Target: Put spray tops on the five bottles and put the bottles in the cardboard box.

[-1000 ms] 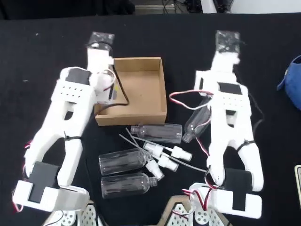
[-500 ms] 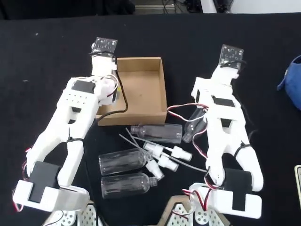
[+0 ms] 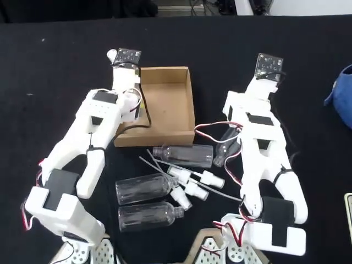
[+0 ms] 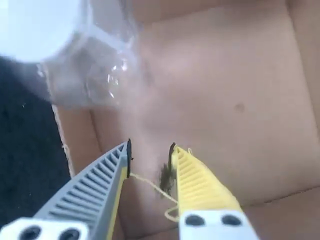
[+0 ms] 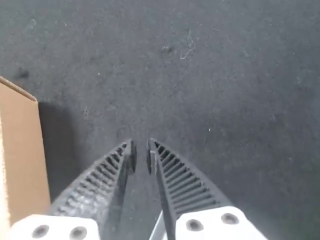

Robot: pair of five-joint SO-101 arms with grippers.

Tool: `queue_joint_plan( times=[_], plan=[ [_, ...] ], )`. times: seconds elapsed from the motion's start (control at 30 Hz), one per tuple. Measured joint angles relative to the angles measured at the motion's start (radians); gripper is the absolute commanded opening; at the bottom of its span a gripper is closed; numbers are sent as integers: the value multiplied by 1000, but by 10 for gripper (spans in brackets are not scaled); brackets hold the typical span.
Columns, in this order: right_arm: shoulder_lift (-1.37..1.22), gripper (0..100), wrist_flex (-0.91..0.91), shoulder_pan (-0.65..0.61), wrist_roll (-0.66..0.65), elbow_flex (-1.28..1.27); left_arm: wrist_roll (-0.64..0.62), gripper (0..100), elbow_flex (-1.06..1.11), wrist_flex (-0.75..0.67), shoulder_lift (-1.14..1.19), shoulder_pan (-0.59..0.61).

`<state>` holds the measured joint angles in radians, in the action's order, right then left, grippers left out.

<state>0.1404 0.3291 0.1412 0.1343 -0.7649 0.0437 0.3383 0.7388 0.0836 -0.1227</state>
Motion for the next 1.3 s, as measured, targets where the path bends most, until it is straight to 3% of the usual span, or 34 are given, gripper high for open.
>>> queue_joint_plan(
  times=[0.3, 0.47, 0.67, 0.73, 0.83, 1.3],
  plan=[
    [0, 35, -3, 0, 0, 0, -5, 30, -11, -32, 0, 21],
    [0, 35, -3, 0, 0, 0, -123, 33, -11, -32, 0, 26],
    [0, 35, -3, 0, 0, 0, -167, 73, -12, 2, 0, 29],
    [0, 35, -3, 0, 0, 0, -190, 96, -34, 40, 0, 29],
    [0, 35, -3, 0, 0, 0, -212, 21, -81, 115, 0, 29],
    [0, 35, -3, 0, 0, 0, -362, 33, -308, 463, 0, 100]
  ],
)
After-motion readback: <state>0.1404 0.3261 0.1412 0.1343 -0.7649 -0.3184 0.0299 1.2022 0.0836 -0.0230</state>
